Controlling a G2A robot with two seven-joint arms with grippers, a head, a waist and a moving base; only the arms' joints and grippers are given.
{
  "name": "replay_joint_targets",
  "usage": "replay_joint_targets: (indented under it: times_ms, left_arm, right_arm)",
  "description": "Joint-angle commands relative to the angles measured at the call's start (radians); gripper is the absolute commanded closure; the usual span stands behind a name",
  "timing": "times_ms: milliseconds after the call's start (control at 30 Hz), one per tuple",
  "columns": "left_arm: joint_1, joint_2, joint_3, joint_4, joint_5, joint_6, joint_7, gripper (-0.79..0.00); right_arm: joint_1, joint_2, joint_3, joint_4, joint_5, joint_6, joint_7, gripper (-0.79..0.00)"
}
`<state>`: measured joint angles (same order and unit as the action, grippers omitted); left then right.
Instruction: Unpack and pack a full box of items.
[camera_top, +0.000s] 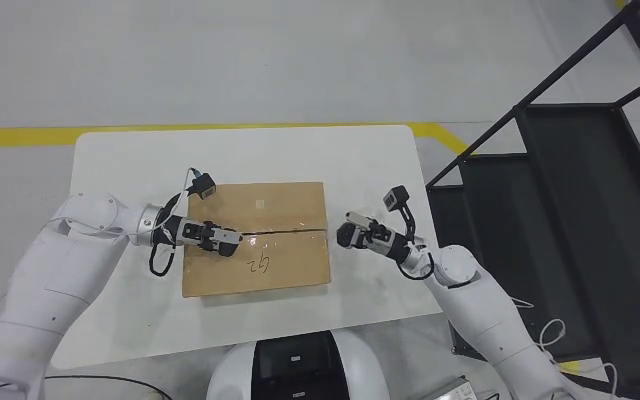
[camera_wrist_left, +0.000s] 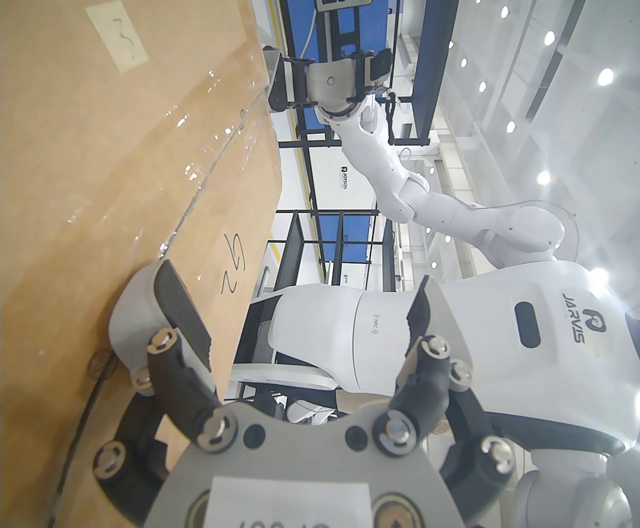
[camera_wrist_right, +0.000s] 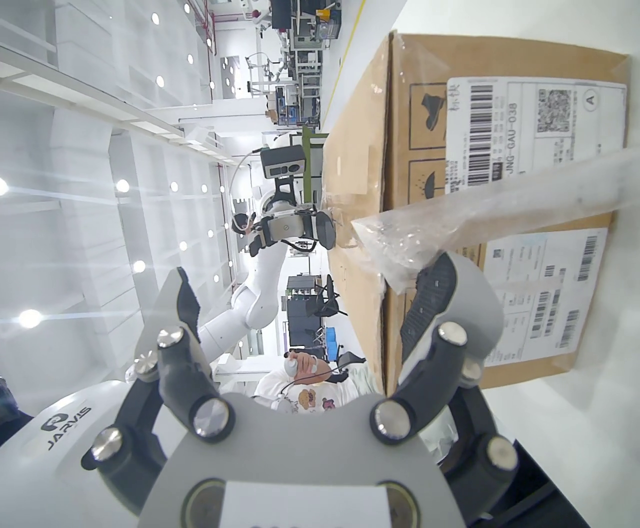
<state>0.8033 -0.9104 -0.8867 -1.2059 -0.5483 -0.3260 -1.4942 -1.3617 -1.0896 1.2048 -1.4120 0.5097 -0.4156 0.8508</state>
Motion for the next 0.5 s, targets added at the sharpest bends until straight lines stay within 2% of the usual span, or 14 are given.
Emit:
replay_joint_targets:
  times_ms: [0,467]
  left_arm:
    - [0.0,0.0,0.0,0.0,0.0,0.0,0.0,-0.785]
    - [0.0,0.0,0.0,0.0,0.0,0.0,0.0,-0.785]
  right_arm:
    - [-0.006,0.001,0.004,-0.02,-0.016,-0.006,-0.003,-0.785]
    - [0.01,-0.005,-0.021,-0.092,-0.108,-0.01,-0.03,-0.785]
